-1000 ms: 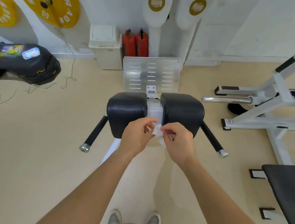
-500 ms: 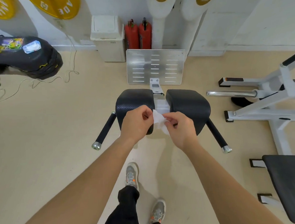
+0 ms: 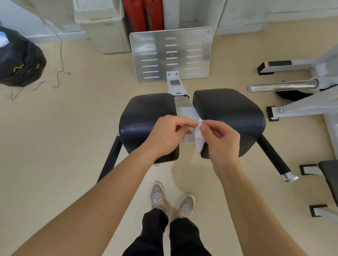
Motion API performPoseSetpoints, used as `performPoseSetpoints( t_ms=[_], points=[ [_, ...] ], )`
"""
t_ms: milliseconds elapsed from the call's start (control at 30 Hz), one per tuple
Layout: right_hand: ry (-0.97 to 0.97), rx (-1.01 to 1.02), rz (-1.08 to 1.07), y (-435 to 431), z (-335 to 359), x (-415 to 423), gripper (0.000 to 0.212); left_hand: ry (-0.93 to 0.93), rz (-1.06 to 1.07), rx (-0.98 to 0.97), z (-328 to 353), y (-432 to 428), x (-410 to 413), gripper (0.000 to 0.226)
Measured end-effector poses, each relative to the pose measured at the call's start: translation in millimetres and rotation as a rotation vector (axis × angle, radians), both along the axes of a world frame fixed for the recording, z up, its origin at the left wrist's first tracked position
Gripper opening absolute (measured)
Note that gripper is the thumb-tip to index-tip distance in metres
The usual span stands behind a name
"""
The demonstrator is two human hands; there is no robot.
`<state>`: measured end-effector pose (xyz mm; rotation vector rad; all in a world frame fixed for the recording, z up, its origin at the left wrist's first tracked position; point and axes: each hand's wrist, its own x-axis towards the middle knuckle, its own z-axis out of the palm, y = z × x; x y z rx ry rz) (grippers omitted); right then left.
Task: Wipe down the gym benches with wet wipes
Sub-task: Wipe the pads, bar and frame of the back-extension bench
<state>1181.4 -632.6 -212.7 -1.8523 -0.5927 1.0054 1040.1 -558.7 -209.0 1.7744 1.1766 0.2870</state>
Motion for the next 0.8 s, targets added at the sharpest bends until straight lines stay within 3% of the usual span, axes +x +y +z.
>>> performPoseSetpoints(
  t_ms=[100, 200, 300, 467, 533, 667, 800],
  points=[
    [-0.205, -0.025, -0.023, 5.7, -33.0, 0.1, 0.014, 0.127, 0.079, 0.117, -8.4, 17.2, -4.3, 0.021],
    [-0.478, 0.1, 0.003, 9.9, -73.1, -17.5, 0.007, 0.178, 0.121, 0.237, -21.1, 32.8, -6.4, 0.018],
    [-0.631, 0.218, 0.044, 15.5, -114.5, -39.0, 0.013, 0.206, 0.112, 0.327, -38.4, 45.9, -9.1, 0.017],
    [-0.672, 0.298, -0.014, 13.2, -164.7, -59.7, 0.02, 0.174, 0.145, 0.413, -60.2, 61.7, -18.5, 0.019],
    [-0.65, 0.295, -0.015, 11.3, -173.5, -61.2, 0.025, 0.136, 0.126, 0.435, -63.9, 63.7, -20.6, 0.019],
    [-0.837, 0.268, 0.013, -2.4, -195.8, -66.4, 0.026, 0.134, 0.032, 0.467, -70.3, 63.7, -23.9, 0.016],
    [-0.808, 0.214, 0.035, -20.7, -202.5, -71.8, 0.035, 0.13, -0.029, 0.495, -73.6, 60.0, -22.8, 0.015]
  ],
)
